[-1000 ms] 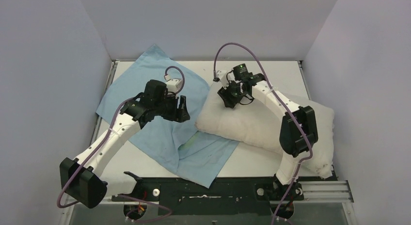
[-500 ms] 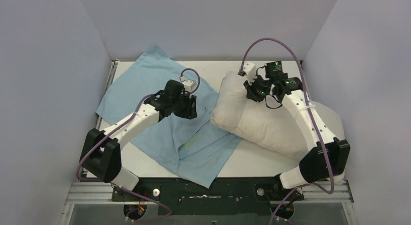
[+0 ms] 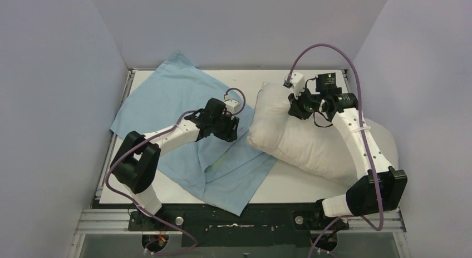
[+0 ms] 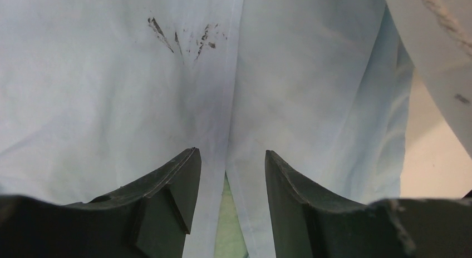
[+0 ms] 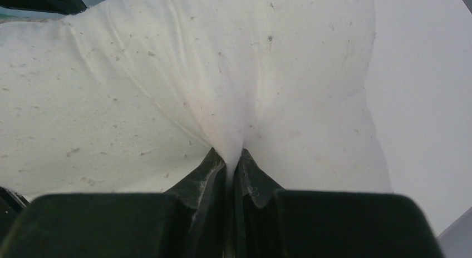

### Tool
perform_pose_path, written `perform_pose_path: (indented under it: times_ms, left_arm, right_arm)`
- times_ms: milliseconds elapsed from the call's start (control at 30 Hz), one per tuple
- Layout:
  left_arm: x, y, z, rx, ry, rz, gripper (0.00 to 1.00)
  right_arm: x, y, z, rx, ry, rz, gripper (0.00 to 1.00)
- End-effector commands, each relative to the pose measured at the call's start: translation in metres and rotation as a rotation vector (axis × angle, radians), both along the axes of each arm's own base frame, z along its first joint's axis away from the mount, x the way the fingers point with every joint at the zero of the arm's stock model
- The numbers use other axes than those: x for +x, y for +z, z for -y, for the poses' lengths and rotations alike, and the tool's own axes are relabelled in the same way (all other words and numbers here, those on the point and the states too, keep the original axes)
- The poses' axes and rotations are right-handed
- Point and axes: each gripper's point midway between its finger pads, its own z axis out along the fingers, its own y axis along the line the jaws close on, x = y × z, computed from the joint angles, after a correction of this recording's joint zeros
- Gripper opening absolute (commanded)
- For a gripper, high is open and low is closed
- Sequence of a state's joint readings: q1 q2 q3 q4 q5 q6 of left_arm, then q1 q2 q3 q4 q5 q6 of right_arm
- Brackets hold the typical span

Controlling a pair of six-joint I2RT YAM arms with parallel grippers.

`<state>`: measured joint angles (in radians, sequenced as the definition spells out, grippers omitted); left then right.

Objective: Put the pillow into the pillowcase

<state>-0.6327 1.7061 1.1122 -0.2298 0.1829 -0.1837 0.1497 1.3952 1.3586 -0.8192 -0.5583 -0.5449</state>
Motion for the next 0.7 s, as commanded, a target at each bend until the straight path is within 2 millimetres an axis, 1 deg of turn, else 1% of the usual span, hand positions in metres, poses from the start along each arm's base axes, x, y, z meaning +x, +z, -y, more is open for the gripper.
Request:
perform_pose_path:
  times_ms: [0, 167, 533, 600, 633, 667]
  left_arm:
    - [0.008, -0.001, 0.015, -0.013, -0.053, 0.065, 0.46]
    - [0.007, -0.022, 0.009, 0.035, -0.036, 0.035, 0.47]
    - [0.007, -0.046, 0.003, 0.088, -0.031, 0.014, 0.45]
    - [0.008, -0.046, 0.003, 0.087, -0.032, 0.018, 0.43]
    - [0.009, -0.045, 0.004, 0.084, -0.031, 0.026, 0.4]
    - [0.01, -0.043, 0.004, 0.081, -0.031, 0.033, 0.35]
  right_arm:
    - [0.008, 0.03, 0.009, 0.013, -0.034, 0.116, 0.0]
    - [0.007, 0.029, 0.011, 0.011, -0.046, 0.112, 0.0]
    - [0.007, 0.031, 0.013, 0.007, -0.058, 0.12, 0.0]
    - [0.007, 0.032, 0.013, 0.008, -0.058, 0.124, 0.0]
    - [0.008, 0.033, 0.013, 0.008, -0.058, 0.125, 0.0]
    - [0.008, 0.034, 0.013, 0.009, -0.057, 0.127, 0.0]
